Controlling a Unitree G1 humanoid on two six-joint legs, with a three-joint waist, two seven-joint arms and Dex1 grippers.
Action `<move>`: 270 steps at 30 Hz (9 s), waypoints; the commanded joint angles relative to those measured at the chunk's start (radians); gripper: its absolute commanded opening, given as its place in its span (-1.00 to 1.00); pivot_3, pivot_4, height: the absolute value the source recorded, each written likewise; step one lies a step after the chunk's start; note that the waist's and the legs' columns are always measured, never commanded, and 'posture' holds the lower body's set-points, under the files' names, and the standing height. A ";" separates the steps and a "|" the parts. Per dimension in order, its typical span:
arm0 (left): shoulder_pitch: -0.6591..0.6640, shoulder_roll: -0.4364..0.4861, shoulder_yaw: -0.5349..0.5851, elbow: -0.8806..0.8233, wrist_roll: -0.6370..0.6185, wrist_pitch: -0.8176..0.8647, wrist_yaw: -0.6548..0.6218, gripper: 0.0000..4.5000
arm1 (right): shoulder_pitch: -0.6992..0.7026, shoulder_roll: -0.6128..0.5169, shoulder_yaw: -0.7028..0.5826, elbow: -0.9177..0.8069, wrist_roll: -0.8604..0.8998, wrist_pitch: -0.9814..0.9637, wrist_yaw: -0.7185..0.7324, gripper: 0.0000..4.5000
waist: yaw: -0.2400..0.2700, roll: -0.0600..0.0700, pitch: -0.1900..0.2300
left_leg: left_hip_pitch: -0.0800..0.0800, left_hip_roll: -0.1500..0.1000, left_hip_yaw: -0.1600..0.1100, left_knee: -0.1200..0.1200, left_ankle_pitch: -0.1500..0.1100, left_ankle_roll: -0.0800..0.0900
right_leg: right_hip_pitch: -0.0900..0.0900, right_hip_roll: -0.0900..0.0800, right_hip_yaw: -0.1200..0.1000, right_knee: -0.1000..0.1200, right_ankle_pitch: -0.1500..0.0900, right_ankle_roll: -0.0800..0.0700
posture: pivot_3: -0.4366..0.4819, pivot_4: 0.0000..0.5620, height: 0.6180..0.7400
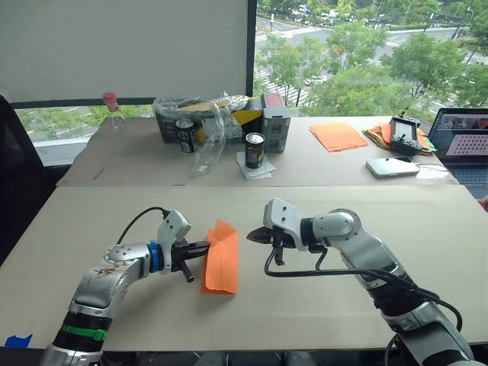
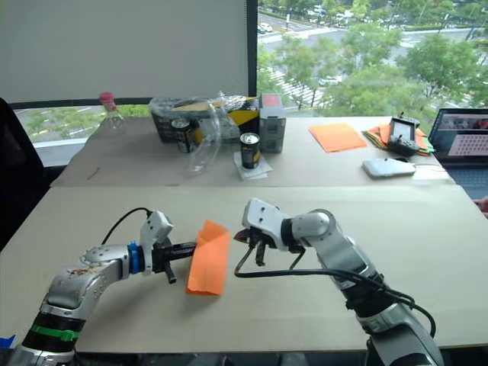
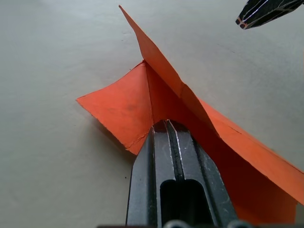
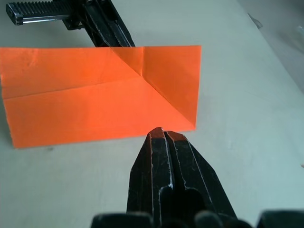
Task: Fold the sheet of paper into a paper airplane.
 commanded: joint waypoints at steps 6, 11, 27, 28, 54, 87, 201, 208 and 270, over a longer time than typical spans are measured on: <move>-0.106 -0.079 -0.074 0.044 -0.016 -0.031 -0.036 -1.00 | 0.048 -0.099 -0.107 -0.155 0.029 0.099 -0.018 -0.98 | 0.001 0.000 0.000 | -0.001 0.000 0.000 0.000 0.000 0.000 | 0.000 0.000 0.000 0.000 0.000 0.000 | -0.05 -0.47 0.27; -0.156 -0.112 -0.157 0.103 0.032 -0.045 -0.050 -1.00 | 0.039 -0.143 -0.156 -0.257 0.041 0.195 -0.040 -0.98 | -0.001 0.000 0.000 | -0.001 -0.001 0.000 0.001 0.000 0.001 | 0.000 -0.001 0.000 0.000 0.000 0.000 | -0.05 -0.47 0.27; -0.204 -0.158 -0.237 0.208 0.108 -0.110 -0.084 -1.00 | 0.168 -0.022 -0.266 -0.376 0.141 0.573 -0.283 -0.98 | 0.006 0.000 0.000 | -0.001 -0.001 0.001 0.001 0.000 0.001 | 0.000 -0.001 0.001 0.000 0.000 0.000 | -0.05 -0.47 0.27; -0.200 -0.152 -0.234 0.204 0.106 -0.109 -0.085 -1.00 | 0.187 0.010 -0.279 -0.382 0.151 0.615 -0.312 -0.98 | 0.005 0.000 0.000 | -0.001 0.000 0.001 0.001 0.000 0.001 | 0.000 -0.001 0.001 0.000 0.000 0.000 | -0.05 -0.47 0.27; -0.170 -0.170 -0.236 0.170 0.114 -0.109 -0.053 -1.00 | 0.246 0.158 -0.175 -0.205 0.143 0.562 -0.499 0.00 | -0.002 0.000 0.000 | 0.002 -0.001 0.001 0.001 0.000 0.001 | 0.003 -0.001 0.001 0.001 0.000 0.000 | -0.05 -0.47 0.27; -0.198 -0.193 -0.185 0.146 0.089 -0.076 -0.017 -1.00 | 0.081 -0.046 -0.090 -0.098 0.054 0.272 -0.349 -0.98 | -0.004 0.000 0.000 | 0.000 -0.001 0.001 0.001 0.000 0.001 | 0.001 0.000 0.001 0.000 0.000 0.000 | -0.05 -0.47 0.27; -0.317 -0.313 -0.225 0.437 0.262 -0.221 0.061 -1.00 | 0.280 0.092 -0.133 -0.054 0.068 0.305 -0.403 -0.99 | 0.001 0.000 -0.002 | 0.002 -0.001 0.001 0.004 0.000 0.001 | 0.003 0.000 0.001 0.001 0.001 0.001 | -0.05 -0.47 0.27; -0.319 -0.308 -0.225 0.442 0.265 -0.225 0.053 -1.00 | 0.376 0.041 -0.215 -0.148 0.114 0.349 -0.399 -0.99 | 0.008 0.000 -0.002 | 0.004 -0.001 0.001 0.004 0.000 0.001 | 0.006 0.000 0.001 0.001 0.001 0.002 | -0.05 -0.47 0.27; -0.379 -0.296 -0.171 0.573 0.332 -0.200 0.247 -1.00 | 0.336 0.103 -0.072 -0.124 0.058 0.350 -0.481 -0.99 | -0.004 -0.002 -0.006 | 0.018 0.005 0.001 0.000 -0.002 0.001 | 0.019 0.005 0.001 -0.002 -0.004 0.010 | -0.05 -0.47 0.27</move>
